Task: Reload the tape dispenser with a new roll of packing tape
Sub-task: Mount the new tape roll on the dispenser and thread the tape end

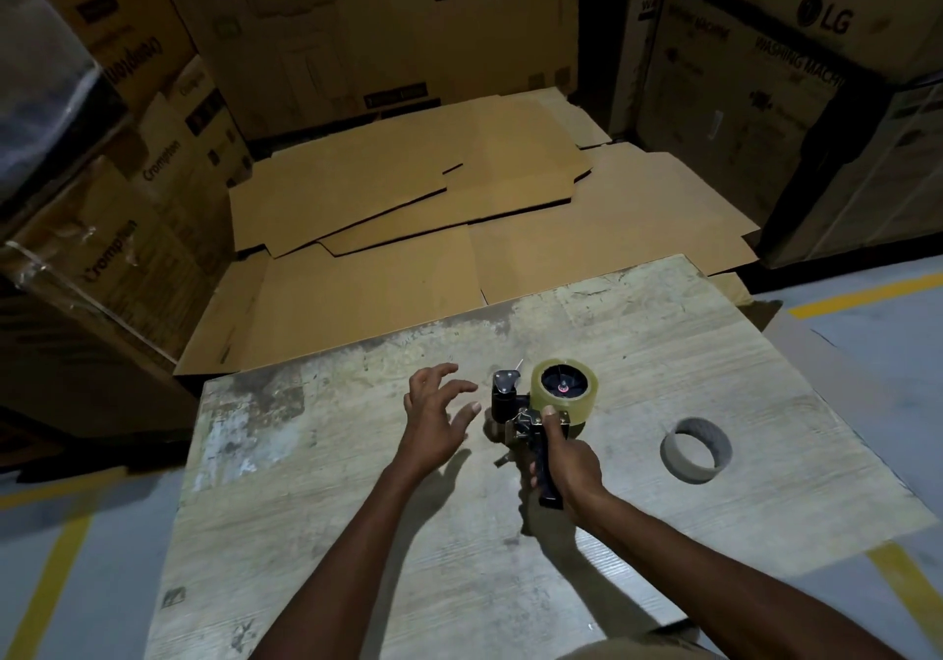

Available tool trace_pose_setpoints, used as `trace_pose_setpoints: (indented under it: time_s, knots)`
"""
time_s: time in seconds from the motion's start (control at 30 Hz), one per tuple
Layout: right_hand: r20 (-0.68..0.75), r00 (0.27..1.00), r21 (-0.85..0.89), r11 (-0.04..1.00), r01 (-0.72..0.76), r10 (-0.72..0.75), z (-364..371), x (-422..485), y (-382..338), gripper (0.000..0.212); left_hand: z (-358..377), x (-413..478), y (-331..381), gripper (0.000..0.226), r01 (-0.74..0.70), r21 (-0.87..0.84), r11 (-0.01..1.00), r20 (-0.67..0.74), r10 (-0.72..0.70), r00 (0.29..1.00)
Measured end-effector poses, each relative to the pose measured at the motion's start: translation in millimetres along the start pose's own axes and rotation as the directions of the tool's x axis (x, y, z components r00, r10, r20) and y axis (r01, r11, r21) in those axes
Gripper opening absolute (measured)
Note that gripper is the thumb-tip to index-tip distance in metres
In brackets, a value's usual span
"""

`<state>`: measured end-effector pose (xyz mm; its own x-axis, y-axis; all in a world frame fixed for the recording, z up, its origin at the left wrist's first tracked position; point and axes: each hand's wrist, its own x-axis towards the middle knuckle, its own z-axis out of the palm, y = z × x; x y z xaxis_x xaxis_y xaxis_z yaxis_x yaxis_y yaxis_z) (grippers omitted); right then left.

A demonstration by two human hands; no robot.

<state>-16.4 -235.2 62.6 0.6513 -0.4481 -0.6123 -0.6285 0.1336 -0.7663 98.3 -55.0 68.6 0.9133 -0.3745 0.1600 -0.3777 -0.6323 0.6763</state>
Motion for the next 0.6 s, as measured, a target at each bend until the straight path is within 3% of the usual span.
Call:
trace_pose_setpoints:
  time_s: [0.23,0.4,0.47,0.6]
  knots:
    - [0.007,1.0,-0.084,0.996,-0.029,0.03,25,8,34,0.097,11,-25,-21,0.038,0.178,-0.073,0.981,0.179,-0.162,0.97]
    - [0.095,0.994,-0.065,0.996,-0.053,0.059,30,15,50,0.096,21,-37,-23,0.039,0.23,-0.086,0.969,0.254,-0.202,0.946]
    - [0.115,0.99,-0.094,0.993,-0.066,0.076,27,22,55,0.091,25,-40,-26,0.039,0.23,-0.099,0.968,0.273,-0.196,0.942]
    - [0.175,0.975,0.035,0.988,-0.147,0.139,20,27,59,0.075,31,-43,-24,0.041,0.212,-0.142,0.967,0.24,-0.174,0.955]
